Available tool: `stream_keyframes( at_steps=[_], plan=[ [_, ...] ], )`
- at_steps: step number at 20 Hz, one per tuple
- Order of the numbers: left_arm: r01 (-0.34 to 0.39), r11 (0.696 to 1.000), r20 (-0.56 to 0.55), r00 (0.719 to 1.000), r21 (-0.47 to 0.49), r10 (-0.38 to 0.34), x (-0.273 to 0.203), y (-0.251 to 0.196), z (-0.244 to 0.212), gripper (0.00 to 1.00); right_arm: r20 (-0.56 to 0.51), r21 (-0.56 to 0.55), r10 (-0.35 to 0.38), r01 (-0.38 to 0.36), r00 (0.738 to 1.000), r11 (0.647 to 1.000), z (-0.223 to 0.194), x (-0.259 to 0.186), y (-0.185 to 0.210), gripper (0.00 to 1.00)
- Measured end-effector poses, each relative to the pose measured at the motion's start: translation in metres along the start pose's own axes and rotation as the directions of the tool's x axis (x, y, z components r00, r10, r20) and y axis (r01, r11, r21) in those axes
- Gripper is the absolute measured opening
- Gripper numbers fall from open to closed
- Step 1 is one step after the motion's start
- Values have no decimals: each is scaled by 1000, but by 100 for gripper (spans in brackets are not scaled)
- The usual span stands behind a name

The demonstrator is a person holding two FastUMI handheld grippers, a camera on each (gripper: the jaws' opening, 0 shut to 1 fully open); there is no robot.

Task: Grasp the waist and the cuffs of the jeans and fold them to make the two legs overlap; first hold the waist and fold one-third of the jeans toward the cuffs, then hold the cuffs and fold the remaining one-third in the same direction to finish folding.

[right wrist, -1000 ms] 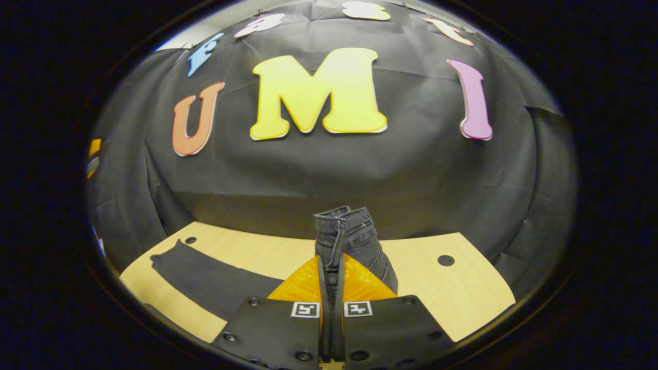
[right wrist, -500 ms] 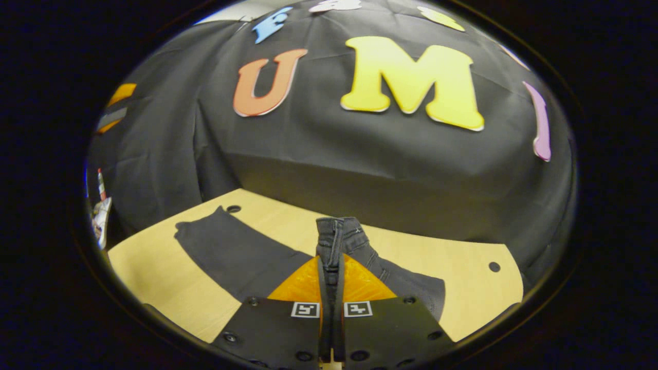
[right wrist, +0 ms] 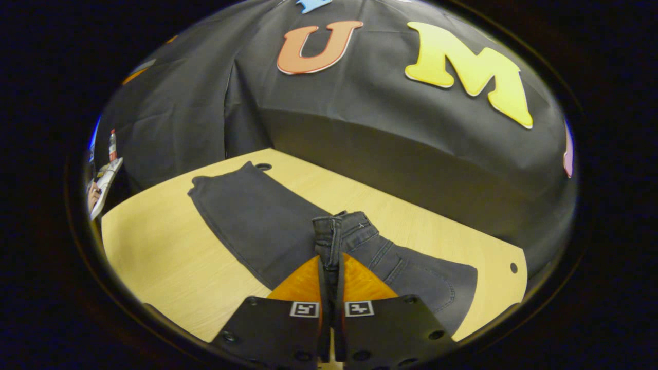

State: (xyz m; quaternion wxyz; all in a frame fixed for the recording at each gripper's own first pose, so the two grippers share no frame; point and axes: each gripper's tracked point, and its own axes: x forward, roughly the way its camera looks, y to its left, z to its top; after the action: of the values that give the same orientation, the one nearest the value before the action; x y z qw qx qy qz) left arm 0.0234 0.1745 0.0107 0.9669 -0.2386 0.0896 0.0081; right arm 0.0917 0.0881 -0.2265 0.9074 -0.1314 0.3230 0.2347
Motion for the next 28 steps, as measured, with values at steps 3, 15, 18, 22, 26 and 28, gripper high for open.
stream_keyframes(
  at_steps=[3, 15, 18, 22, 26, 28],
  plan=[
    [5, 1000, 0, 1000, -12, -5, 1, 1, -4, 98, -13, 34, 91, -90, 996, 995, -6, -4, 20, 30],
    [-120, 894, -260, 966, -432, 4, 28, 41, -124, 98, 169, 37, 34, -41, 985, 999, 60, -52, -17, 99],
    [-244, 748, -369, 929, -617, -1, 35, 60, -175, 99, 213, 82, -22, 4, 977, 997, 75, -78, -49, 99],
    [-380, 661, -481, 876, -647, 33, 42, 92, -225, 99, 235, 165, -100, 62, 967, 984, 81, -114, -92, 99],
    [-470, 544, -532, 845, -695, 50, 58, 120, -251, 99, 237, 205, -193, 145, 952, 968, 79, -148, -138, 99],
    [-505, 525, -554, 829, -685, 75, 66, 131, -265, 99, 224, 235, -240, 187, 944, 954, 74, -162, -160, 99]
  ],
)
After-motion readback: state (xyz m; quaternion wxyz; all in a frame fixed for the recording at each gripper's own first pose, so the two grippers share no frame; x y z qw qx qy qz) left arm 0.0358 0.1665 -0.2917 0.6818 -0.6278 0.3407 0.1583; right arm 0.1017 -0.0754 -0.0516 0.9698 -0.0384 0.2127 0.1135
